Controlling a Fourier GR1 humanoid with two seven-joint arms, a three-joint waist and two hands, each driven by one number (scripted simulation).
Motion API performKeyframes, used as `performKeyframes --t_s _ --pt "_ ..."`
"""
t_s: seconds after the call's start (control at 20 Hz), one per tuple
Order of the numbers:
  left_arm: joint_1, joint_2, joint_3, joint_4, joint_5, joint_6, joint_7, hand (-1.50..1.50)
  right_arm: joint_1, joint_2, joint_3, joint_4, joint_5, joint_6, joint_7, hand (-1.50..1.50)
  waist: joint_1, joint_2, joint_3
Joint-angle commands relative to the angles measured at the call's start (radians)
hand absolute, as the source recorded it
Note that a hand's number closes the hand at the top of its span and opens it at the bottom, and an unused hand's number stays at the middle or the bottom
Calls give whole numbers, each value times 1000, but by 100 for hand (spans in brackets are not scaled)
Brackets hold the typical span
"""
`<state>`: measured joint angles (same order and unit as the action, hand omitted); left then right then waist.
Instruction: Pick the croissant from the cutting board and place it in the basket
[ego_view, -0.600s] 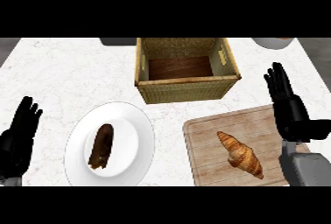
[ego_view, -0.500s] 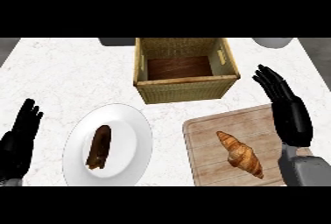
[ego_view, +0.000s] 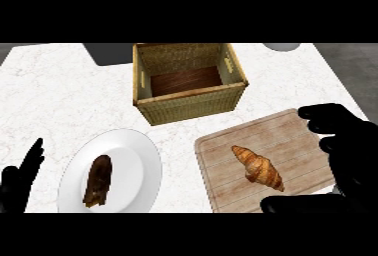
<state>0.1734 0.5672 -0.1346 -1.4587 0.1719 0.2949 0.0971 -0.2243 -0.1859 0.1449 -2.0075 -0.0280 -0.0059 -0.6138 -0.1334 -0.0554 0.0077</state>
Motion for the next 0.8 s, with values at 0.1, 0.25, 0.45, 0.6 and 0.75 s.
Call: performKeyframes --t_s 0.1,0.25,0.45,0.6,0.75 --pt "46 18 17 38 -8 26 44 0 228 81 -181 -149 160 -280 -141 -150 -134 -1 7" --pt "65 16 19 56 -20 42 39 0 416 86 -272 -162 239 -358 -152 -150 -160 14 0" --pt "81 29 12 23 -32 37 28 0 709 44 -269 -186 327 -296 -221 -150 -91 24 -4" --pt "64 16 -7 19 -44 39 36 0 856 -43 -277 -203 457 -254 -323 -150 -74 29 -8" --pt "38 14 -37 7 -67 34 56 0 1014 -38 -269 -236 515 -267 -458 -150 -52 29 -6"
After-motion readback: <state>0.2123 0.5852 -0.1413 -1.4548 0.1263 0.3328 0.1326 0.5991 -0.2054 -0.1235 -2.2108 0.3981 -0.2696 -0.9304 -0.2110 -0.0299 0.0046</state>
